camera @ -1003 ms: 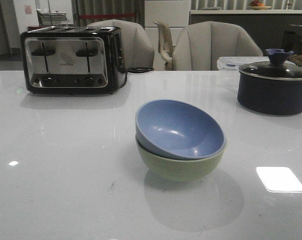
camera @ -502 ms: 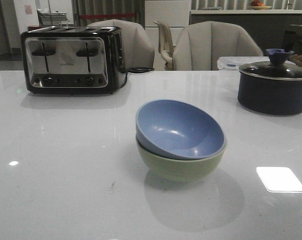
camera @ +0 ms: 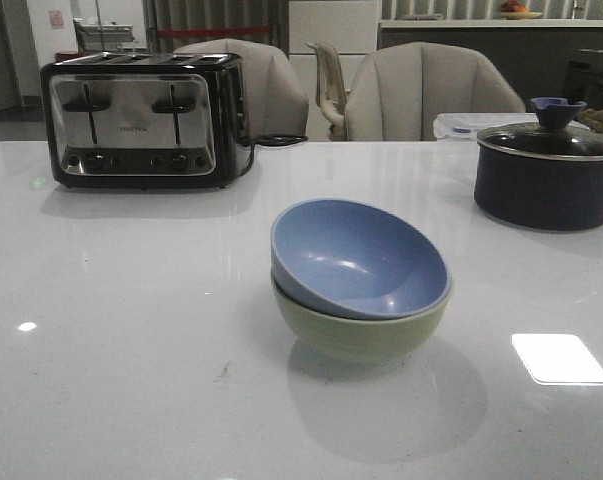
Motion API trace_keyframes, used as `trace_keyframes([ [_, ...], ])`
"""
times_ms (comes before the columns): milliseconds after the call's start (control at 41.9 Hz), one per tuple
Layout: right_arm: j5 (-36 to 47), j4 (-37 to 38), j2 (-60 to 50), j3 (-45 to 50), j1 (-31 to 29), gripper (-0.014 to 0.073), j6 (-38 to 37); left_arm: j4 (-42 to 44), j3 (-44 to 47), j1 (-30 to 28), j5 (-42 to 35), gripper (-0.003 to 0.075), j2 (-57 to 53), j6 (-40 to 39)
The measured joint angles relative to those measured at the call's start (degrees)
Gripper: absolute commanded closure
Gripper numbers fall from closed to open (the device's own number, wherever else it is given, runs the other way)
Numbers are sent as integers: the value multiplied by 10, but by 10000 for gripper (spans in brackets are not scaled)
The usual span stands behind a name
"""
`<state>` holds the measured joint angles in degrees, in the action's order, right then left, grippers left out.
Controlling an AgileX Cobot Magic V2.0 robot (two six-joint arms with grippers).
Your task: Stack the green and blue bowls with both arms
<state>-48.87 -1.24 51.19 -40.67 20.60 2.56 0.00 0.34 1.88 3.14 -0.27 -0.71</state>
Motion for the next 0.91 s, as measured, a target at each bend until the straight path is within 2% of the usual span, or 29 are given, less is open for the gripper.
trace_keyframes([
  [263,1,0,-3,1,0,560,0,0,0,0,-1,619,0,-1],
  [406,11,4,-52,23,-15,560,0,0,0,0,-1,619,0,-1],
  [693,140,35,-288,172,-134,560,0,0,0,0,-1,619,0,-1],
  [908,270,36,-459,316,-180,560,0,0,0,0,-1,619,0,-1],
])
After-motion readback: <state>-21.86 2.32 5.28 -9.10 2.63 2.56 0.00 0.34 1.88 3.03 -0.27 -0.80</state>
